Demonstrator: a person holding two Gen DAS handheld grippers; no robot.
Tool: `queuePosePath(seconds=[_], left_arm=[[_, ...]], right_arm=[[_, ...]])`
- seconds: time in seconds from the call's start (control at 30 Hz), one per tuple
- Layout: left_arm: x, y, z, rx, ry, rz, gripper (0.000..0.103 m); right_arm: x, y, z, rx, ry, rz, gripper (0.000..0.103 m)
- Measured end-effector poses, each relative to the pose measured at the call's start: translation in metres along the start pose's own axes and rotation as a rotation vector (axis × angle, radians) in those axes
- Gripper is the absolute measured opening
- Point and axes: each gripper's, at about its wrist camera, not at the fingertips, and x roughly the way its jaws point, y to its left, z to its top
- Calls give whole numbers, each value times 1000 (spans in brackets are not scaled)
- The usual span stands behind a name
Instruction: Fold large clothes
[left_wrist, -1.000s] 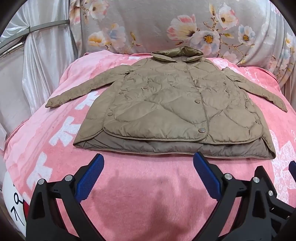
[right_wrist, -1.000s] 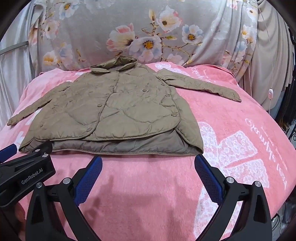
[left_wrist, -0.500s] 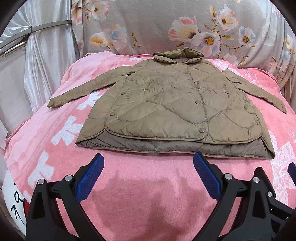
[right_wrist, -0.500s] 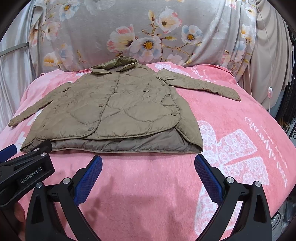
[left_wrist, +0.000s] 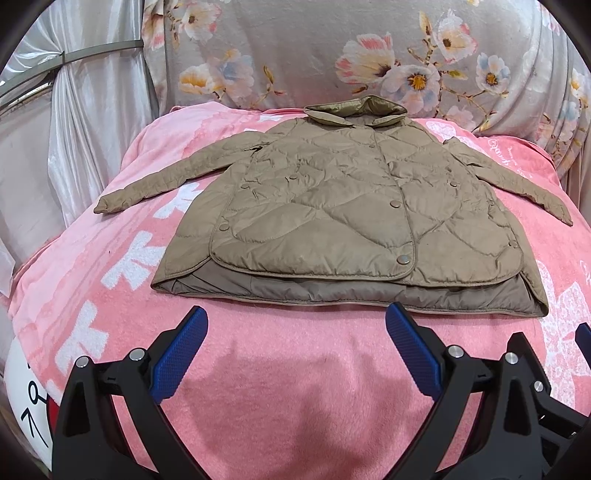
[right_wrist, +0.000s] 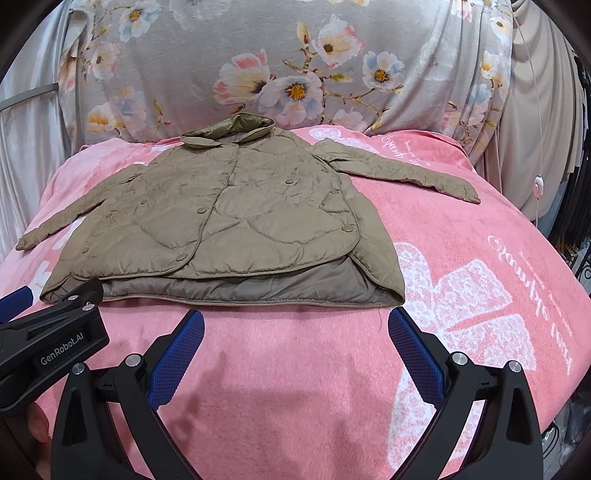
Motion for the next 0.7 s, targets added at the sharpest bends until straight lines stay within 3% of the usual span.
queuePosePath(seconds=[0.7], left_arm=[[0, 0, 0, 3, -2, 1, 94]], right_arm=[[1, 2, 0, -2, 1, -1, 98]])
